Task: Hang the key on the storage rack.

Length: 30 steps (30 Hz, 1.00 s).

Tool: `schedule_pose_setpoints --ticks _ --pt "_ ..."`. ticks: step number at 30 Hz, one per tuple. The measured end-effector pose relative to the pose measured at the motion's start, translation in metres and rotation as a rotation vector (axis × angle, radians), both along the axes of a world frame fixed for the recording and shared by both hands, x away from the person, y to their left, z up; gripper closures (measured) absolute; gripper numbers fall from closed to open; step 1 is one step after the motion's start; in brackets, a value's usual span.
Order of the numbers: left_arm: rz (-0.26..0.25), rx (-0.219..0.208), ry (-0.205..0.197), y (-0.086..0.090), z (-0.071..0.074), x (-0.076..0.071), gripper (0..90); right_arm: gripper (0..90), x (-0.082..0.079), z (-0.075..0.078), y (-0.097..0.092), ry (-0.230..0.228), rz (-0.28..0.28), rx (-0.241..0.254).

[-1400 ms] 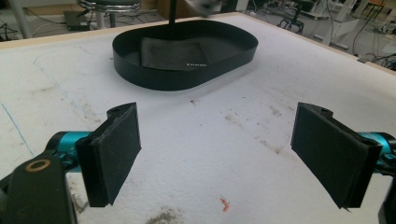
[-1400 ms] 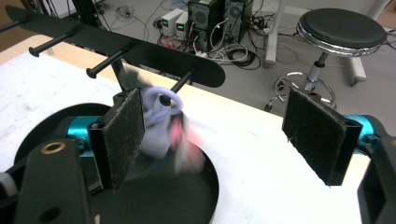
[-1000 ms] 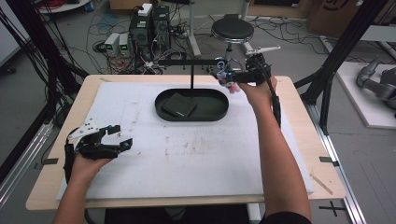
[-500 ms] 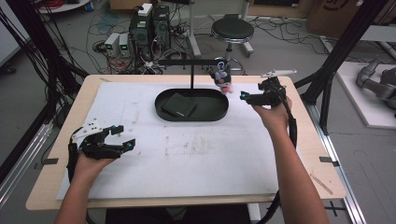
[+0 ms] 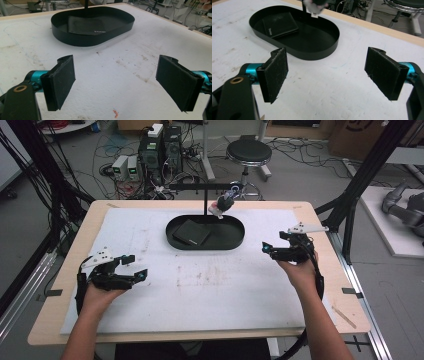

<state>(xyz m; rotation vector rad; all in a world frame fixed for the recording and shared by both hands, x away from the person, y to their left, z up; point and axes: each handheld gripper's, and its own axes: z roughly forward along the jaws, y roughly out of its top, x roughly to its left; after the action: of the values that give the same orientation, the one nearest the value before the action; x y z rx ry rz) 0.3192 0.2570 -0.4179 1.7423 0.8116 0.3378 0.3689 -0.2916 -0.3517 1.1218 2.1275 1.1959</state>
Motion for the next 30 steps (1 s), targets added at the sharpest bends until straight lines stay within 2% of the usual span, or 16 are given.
schedule_pose_setpoints --ticks 5,13,14,15,18,21,24,30 --pt "-0.004 0.004 0.007 -0.003 -0.003 0.002 15.8 19.4 -0.013 -0.02 -0.006 -0.014 0.011 0.008" --pt "-0.004 0.008 0.002 -0.005 -0.006 0.003 15.8 19.4 -0.029 -0.055 -0.021 0.015 -0.011 0.06" --pt "-0.005 0.007 0.002 -0.005 -0.007 0.003 15.8 19.0 -0.03 -0.058 -0.021 0.04 -0.018 0.055" --pt "-0.005 0.009 0.005 -0.006 -0.008 0.003 15.8 17.9 -0.029 -0.06 -0.021 0.067 -0.026 0.039" --pt "-0.005 0.013 0.011 -0.008 -0.01 0.003 15.8 18.2 -0.033 -0.067 -0.023 0.071 -0.019 0.047" --pt "-0.008 0.02 0.016 -0.01 -0.012 0.003 15.8 18.1 -0.032 -0.072 -0.024 0.08 -0.014 0.029" --pt "-0.008 0.031 0.016 -0.012 -0.012 0.004 15.8 18.1 -0.035 -0.074 -0.026 0.067 -0.022 0.031" --pt "-0.003 0.018 0.007 -0.01 -0.011 0.005 15.8 18.1 -0.039 -0.073 -0.038 0.044 -0.048 0.054"
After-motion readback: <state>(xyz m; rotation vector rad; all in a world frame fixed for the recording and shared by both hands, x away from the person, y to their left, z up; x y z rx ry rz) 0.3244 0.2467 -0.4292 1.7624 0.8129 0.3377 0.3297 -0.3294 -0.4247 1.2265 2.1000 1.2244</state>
